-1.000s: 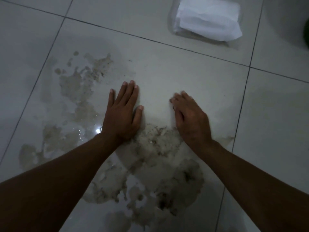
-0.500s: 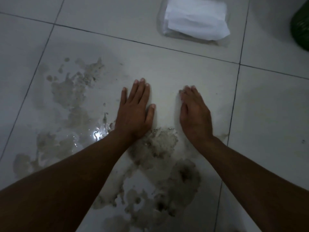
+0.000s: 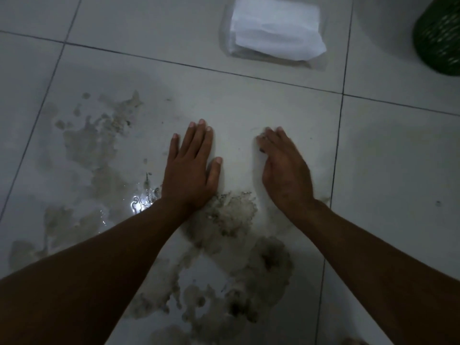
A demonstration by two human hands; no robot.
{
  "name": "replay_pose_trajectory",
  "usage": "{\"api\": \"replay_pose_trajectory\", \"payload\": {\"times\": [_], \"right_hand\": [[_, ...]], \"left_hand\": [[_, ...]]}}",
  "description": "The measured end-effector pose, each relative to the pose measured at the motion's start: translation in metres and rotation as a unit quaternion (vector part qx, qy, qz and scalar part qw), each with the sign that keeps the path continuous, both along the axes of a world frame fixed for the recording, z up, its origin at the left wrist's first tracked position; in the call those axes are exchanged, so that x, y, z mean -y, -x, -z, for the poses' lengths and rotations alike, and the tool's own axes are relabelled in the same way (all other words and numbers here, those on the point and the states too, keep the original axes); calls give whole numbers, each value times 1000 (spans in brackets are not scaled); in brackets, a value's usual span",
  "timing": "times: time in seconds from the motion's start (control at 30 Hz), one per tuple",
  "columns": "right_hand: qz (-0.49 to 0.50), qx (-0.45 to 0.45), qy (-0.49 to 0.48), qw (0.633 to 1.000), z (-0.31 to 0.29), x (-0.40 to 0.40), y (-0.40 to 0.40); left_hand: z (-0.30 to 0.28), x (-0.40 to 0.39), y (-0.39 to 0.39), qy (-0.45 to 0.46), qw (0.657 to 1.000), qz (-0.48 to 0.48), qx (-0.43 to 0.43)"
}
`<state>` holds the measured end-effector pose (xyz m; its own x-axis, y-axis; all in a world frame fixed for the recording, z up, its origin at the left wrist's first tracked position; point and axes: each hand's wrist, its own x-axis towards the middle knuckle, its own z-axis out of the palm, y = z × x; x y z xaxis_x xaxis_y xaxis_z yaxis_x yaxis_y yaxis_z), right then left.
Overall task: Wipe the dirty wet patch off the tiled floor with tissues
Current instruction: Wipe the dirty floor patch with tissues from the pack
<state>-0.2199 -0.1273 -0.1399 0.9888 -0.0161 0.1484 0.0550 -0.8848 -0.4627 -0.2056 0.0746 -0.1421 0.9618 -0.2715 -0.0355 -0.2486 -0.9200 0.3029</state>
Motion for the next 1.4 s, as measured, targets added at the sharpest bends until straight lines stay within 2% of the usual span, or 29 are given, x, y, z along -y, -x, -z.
{"api": "replay_pose_trajectory", "payload": {"times": [0.07, 0.23, 0.4, 0.53, 0.6, 0.73, 0.87, 0.97, 1.13, 1.23, 1.4], "right_hand": [[-8, -7, -16, 1000, 0, -11, 1], [-132, 6, -2, 991, -8, -15, 29], [28, 45, 18, 998, -3, 8, 32], [52, 30, -3, 998, -2, -7, 17], [28, 13, -2, 1000, -5, -20, 15], [-86, 27, 6, 996, -10, -29, 28], [-128, 41, 5, 991, -8, -11, 41], [-64, 42, -8, 997, -6, 6, 40], [110, 29, -132, 985, -38, 38, 9], [142, 35, -180, 973, -66, 57, -8], [192, 63, -214, 956, -104, 94, -20]], "left_hand": [[1, 0, 1, 0, 1000, -1, 0], [1, 0, 0, 3, 1000, -1, 5], [1, -1, 0, 6, 1000, 2, 0], [1, -1, 1, 4, 1000, -2, -8], [0, -1, 1, -2, 1000, 2, -10], [0, -3, -1, -5, 1000, 5, -10], [-3, 1, -1, 0, 1000, 11, -10], [-9, 13, 1, -4, 999, 50, -7], [-33, 59, -20, 62, 994, 89, 0], [-57, 96, -39, 103, 989, 110, 5], [-95, 147, -59, 101, 985, 132, 35]]}}
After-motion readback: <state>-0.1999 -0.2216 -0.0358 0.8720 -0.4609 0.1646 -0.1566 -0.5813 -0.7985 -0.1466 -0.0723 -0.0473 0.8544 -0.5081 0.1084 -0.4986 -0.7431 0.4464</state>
